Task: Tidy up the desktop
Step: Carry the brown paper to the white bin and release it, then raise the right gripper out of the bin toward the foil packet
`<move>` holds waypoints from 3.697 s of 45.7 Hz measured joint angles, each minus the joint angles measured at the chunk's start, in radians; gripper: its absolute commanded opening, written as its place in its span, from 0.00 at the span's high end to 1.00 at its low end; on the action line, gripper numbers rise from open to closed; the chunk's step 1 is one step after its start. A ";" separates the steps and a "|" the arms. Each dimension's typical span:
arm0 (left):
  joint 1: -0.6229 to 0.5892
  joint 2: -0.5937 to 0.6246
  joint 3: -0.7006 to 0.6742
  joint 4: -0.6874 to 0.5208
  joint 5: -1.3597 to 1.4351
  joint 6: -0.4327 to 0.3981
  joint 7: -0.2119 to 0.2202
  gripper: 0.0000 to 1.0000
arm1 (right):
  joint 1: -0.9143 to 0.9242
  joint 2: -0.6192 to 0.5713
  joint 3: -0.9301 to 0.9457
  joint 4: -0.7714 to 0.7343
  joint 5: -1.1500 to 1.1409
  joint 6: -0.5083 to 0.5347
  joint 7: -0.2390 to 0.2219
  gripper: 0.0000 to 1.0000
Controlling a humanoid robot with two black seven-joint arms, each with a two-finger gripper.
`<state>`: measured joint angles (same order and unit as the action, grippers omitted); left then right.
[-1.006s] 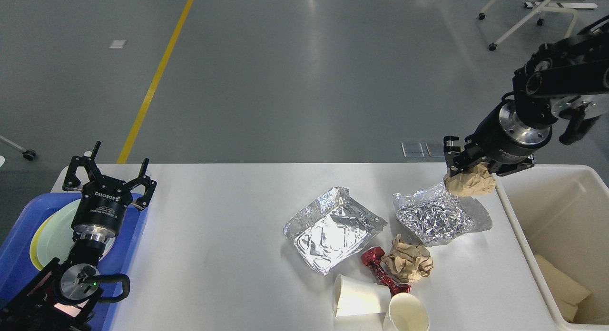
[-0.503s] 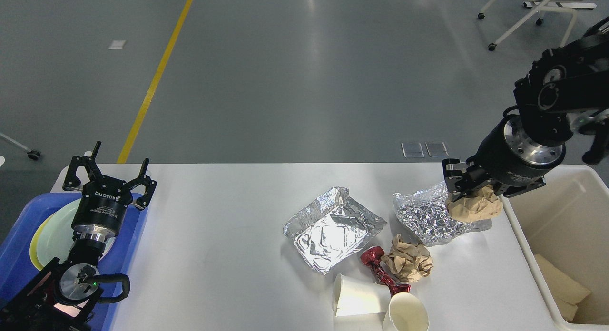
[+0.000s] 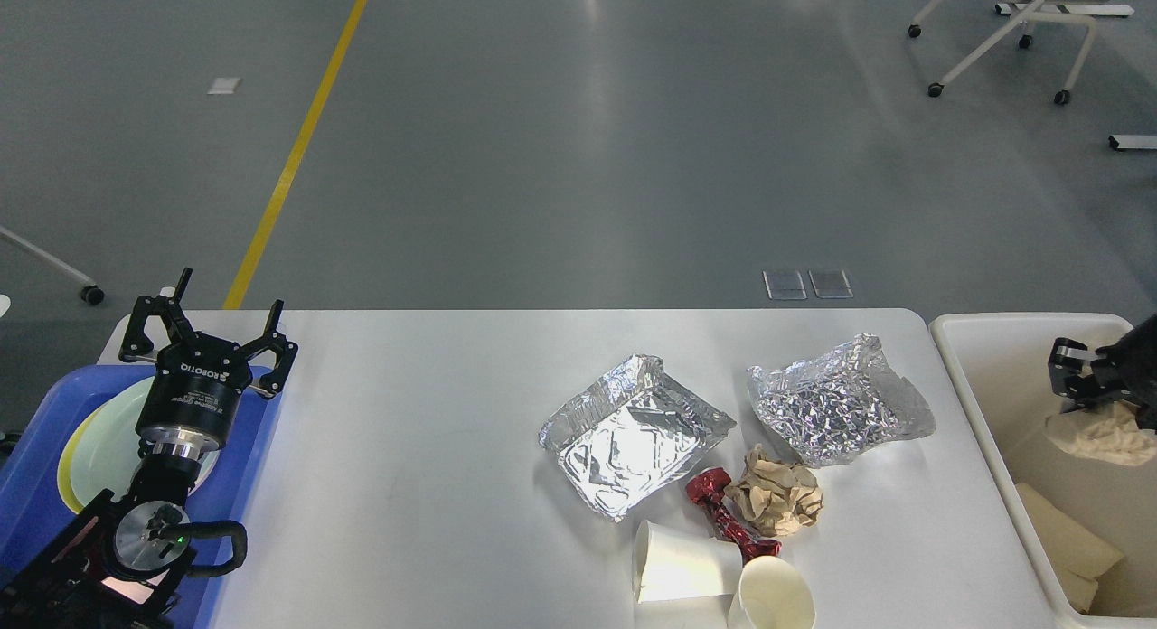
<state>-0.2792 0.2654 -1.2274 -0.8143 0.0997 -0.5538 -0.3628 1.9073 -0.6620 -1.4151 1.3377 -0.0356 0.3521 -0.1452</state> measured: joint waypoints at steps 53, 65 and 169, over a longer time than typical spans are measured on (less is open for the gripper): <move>0.000 0.000 0.000 0.000 0.000 0.000 -0.001 0.04 | -1.353 0.292 0.833 -1.139 0.003 -0.464 0.010 0.49; 0.000 0.000 0.000 0.000 0.000 0.000 -0.001 0.04 | -1.344 0.286 0.830 -1.131 0.008 -0.519 0.010 0.00; 0.000 0.000 -0.001 0.000 0.000 0.000 0.001 0.04 | 0.708 0.367 0.129 0.286 0.115 0.514 -0.010 0.00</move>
<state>-0.2792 0.2654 -1.2288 -0.8143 0.0997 -0.5538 -0.3614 2.6152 -0.2954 -1.2861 1.6239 0.0793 0.8664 -0.1548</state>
